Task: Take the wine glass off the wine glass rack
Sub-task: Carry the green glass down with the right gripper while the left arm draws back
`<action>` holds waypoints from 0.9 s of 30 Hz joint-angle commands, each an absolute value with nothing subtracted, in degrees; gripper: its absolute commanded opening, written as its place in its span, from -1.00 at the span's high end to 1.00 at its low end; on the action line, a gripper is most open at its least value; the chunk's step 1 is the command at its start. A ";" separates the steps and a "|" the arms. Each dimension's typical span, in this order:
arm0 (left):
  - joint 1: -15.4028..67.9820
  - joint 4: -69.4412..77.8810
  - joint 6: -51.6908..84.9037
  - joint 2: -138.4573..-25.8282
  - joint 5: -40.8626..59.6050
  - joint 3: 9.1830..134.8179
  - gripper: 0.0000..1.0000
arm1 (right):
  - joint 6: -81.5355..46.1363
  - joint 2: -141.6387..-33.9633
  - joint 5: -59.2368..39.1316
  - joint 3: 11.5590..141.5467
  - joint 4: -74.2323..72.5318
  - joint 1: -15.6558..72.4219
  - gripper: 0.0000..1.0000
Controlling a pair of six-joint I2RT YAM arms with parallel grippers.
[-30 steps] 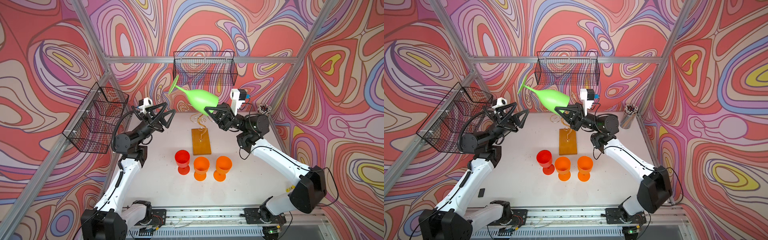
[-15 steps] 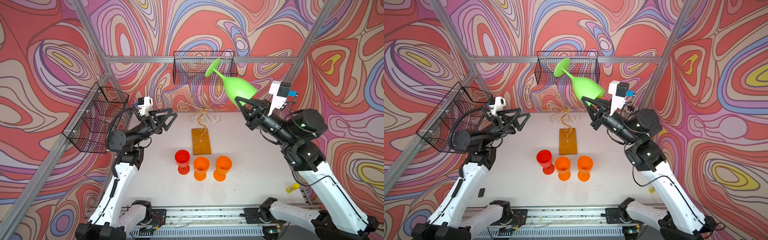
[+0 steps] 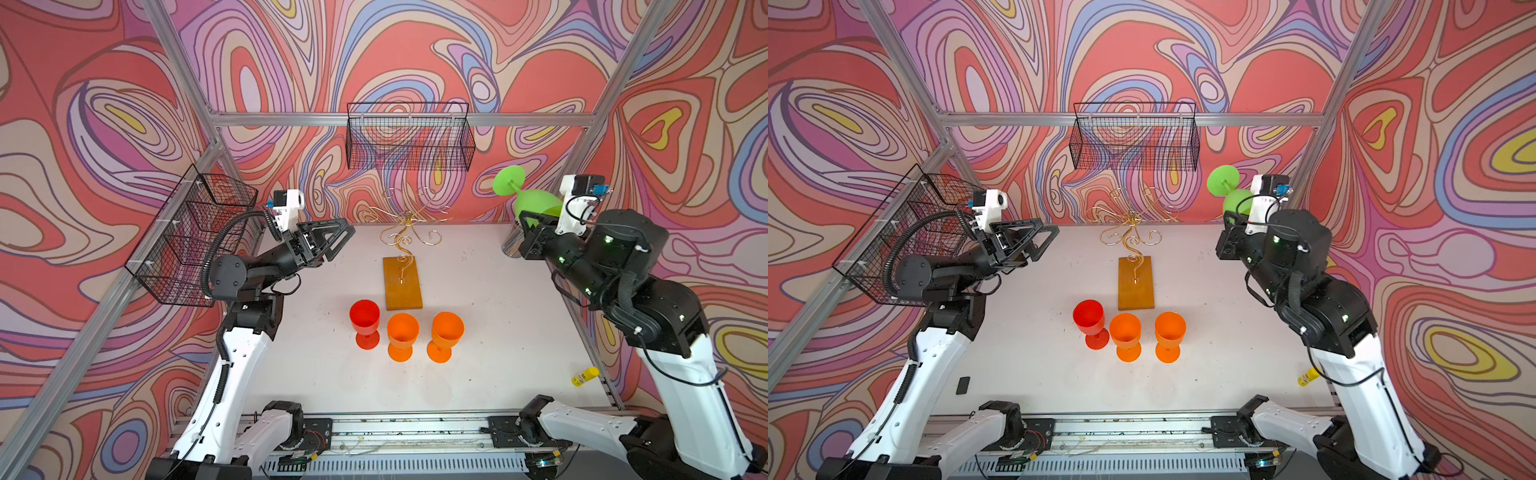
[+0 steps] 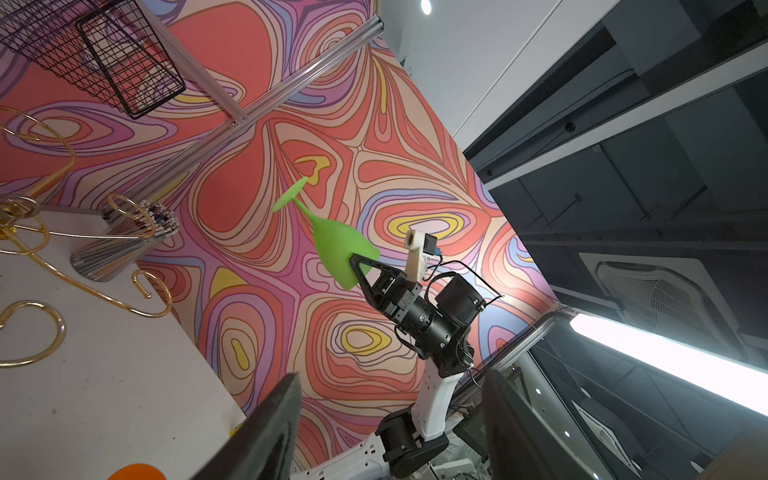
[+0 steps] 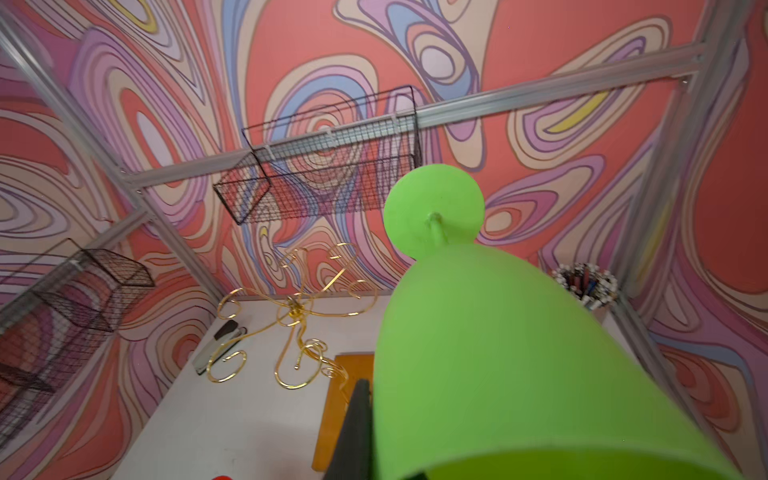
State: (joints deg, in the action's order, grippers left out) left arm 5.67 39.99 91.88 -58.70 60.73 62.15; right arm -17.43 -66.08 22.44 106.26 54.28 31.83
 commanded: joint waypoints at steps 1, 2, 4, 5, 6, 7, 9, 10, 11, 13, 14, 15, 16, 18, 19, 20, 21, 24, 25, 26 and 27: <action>5.80 41.22 91.36 -58.29 62.38 62.48 -0.36 | -19.11 -69.52 31.56 110.44 66.74 31.64 1.00; 5.80 41.22 91.28 -58.31 62.34 62.45 -0.35 | -19.26 -70.66 32.02 111.14 68.54 31.71 1.00; 5.80 41.14 91.08 -58.06 62.40 62.19 -0.36 | -19.85 -73.67 31.91 112.37 72.77 31.64 1.00; 5.80 41.09 90.97 -57.95 62.40 62.01 -0.36 | -19.93 -74.94 31.61 112.39 74.08 31.65 1.00; 5.80 41.13 90.88 -57.85 62.33 61.75 -0.35 | -19.95 -76.19 30.87 111.91 75.12 31.64 1.00; 5.80 41.13 90.79 -57.64 62.25 61.46 -0.35 | -19.79 -77.35 29.75 110.89 75.49 31.64 1.00; 5.80 41.22 90.70 -57.28 62.23 60.88 -0.35 | -19.63 -78.79 27.09 107.54 74.33 31.64 1.00; 5.80 41.29 90.70 -57.12 62.22 60.61 -0.35 | -19.46 -79.39 25.24 105.64 73.33 31.56 1.00; 5.80 41.39 90.70 -56.99 62.23 60.43 -0.35 | -19.51 -80.02 23.60 104.11 72.40 31.36 1.00; 5.80 41.66 90.87 -56.71 62.31 60.04 -0.35 | -19.42 -81.20 19.82 101.09 70.43 30.23 1.00; 5.80 41.75 90.88 -56.47 62.36 59.90 -0.35 | -19.39 -81.71 18.61 99.86 69.68 29.65 1.00; 5.80 41.75 90.88 -56.23 62.37 59.81 -0.35 | -19.40 -82.22 17.27 98.44 68.71 28.94 1.00; 5.80 41.75 90.88 -55.99 62.47 59.61 -0.35 | -19.28 -82.80 15.37 97.08 67.76 28.14 1.00; 5.80 41.73 90.80 -55.51 62.47 59.27 -0.35 | -19.18 -83.52 11.15 94.73 65.81 26.85 1.00; 5.80 41.66 90.79 -55.31 62.49 59.16 -0.35 | -19.25 -83.94 10.01 93.93 64.96 26.41 1.00; 5.80 41.66 90.79 -55.14 62.41 59.02 -0.35 | -19.25 -84.35 9.39 93.28 64.42 26.09 1.00; 5.80 41.66 90.88 -54.98 62.36 58.85 -0.35 | -19.25 -84.75 8.75 92.83 63.81 25.53 1.00; 5.80 41.67 90.88 -54.62 62.37 58.54 -0.35 | -19.20 -85.00 4.62 91.00 61.59 22.36 1.00; 5.78 41.68 90.88 -54.58 62.40 58.45 -0.35 | -19.09 -85.01 2.20 90.12 60.67 21.08 1.00; 5.76 41.74 90.81 -54.57 62.40 58.40 -0.35 | -19.00 -85.14 0.04 89.35 59.95 20.20 1.00; 5.80 41.70 90.79 -54.42 62.40 58.32 -0.35 | -19.01 -85.52 -1.83 88.60 59.34 19.55 1.00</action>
